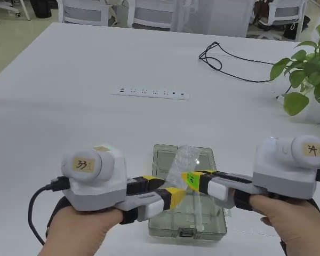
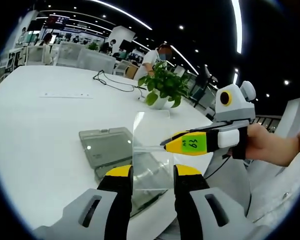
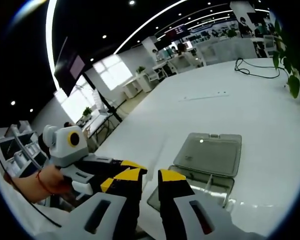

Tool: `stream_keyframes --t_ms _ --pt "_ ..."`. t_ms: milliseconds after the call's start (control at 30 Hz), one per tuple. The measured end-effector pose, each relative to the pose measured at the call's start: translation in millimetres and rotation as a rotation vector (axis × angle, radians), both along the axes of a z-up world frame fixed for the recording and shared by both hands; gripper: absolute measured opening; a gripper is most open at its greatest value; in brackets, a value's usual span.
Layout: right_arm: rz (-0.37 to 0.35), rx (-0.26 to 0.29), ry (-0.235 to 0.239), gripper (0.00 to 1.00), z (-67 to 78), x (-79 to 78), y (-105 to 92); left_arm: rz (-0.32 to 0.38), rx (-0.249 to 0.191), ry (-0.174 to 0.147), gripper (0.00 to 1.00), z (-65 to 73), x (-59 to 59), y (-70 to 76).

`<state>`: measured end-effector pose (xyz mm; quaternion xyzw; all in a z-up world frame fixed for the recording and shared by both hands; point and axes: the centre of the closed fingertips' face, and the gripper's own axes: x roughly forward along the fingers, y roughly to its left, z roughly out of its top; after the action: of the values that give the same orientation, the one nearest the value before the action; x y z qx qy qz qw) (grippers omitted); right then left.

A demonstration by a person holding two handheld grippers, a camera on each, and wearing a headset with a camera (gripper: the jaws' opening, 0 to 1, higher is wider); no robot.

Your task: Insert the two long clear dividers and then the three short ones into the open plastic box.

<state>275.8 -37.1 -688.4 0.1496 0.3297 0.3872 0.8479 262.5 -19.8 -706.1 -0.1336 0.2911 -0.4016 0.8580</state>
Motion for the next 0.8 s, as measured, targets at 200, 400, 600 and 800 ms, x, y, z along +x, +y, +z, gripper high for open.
stream_keyframes --t_ms 200,400,600,800 --pt "-0.027 0.007 0.04 0.08 -3.2 -0.7 1.6 -0.003 0.007 -0.003 0.3 -0.9 0.3 -0.6" --pt "-0.066 0.018 0.06 0.07 -2.1 0.5 2.0 0.004 -0.002 -0.008 0.28 -0.7 1.3 -2.2" --pt "-0.064 0.01 0.067 0.07 -2.2 1.1 1.9 -0.022 0.007 -0.015 0.33 -0.4 -2.9 -5.6" --pt "-0.063 0.004 0.073 0.07 -0.7 2.3 -0.2 -0.05 0.026 -0.036 0.39 -2.1 -5.9 -2.9"
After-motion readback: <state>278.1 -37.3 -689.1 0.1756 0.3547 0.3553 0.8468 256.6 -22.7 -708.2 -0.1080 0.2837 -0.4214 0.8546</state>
